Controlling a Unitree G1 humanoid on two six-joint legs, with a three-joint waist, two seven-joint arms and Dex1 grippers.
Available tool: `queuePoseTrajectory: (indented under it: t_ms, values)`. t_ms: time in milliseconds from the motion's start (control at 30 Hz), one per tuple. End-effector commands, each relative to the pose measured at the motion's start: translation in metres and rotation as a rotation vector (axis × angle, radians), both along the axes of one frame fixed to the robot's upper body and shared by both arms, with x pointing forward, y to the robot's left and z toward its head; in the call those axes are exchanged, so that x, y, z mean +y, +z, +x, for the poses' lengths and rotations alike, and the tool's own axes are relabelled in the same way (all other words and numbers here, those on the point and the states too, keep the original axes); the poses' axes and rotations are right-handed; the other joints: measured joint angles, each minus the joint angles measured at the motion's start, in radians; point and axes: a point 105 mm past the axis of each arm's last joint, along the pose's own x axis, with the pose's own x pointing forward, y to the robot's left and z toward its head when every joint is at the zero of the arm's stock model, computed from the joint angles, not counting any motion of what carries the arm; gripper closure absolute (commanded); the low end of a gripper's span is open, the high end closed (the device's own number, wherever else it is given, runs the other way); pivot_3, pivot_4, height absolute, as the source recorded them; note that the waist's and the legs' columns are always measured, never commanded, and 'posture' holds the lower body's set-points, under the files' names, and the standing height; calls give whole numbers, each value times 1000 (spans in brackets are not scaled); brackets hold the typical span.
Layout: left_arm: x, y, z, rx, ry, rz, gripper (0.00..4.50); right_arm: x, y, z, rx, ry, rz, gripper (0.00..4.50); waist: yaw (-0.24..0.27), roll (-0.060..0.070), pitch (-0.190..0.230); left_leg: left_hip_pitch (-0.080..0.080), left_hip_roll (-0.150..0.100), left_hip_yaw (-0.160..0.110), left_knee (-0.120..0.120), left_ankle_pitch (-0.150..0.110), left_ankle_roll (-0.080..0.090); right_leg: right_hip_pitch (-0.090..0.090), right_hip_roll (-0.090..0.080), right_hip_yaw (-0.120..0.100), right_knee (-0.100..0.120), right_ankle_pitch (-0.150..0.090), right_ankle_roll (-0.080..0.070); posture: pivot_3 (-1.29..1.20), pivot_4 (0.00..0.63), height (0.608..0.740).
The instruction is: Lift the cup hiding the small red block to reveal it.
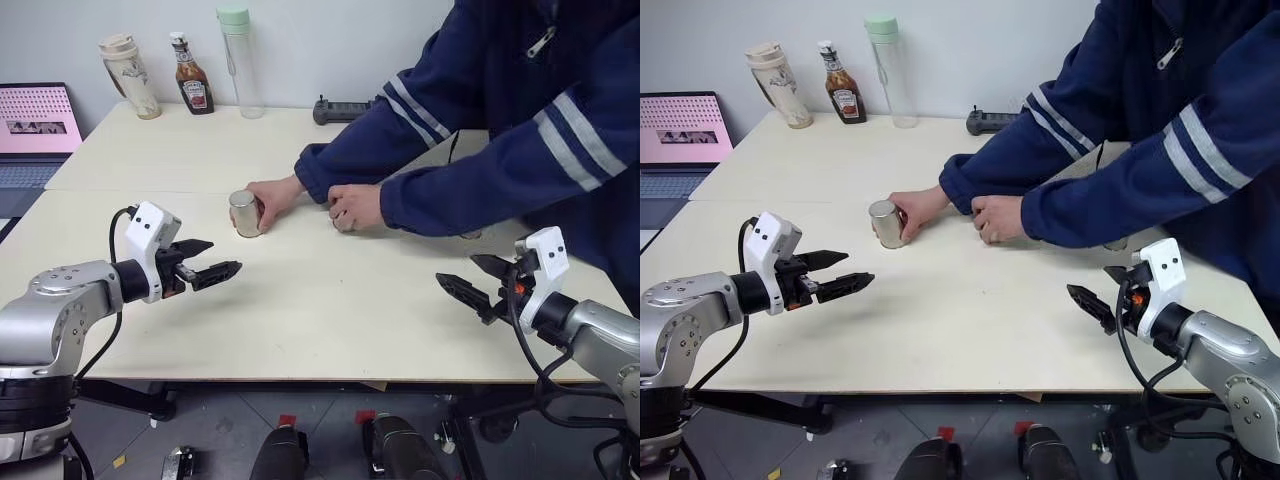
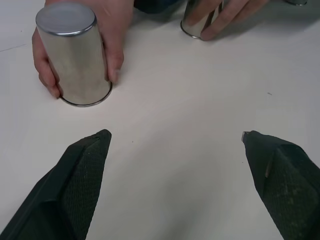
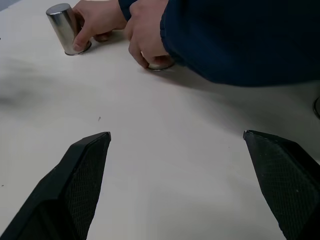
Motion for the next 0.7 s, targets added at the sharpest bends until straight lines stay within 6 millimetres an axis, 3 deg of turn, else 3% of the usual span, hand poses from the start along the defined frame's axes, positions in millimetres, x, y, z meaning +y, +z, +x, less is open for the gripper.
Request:
queuePoseTrajectory:
  t_ms: [33,700]
  values:
    - [1,14,4,-56,-6,19,46,-1,12,1,-60,7,-9,0,0,0,0,0,0,0,0,0,0,0,0,0,0,0,0,0,150,740]
    - [-5,16,3,-68,-24,18,46,4,11,3,-55,16,4,0,0,0,0,0,0,0,0,0,0,0,0,0,0,1,1,0,150,740]
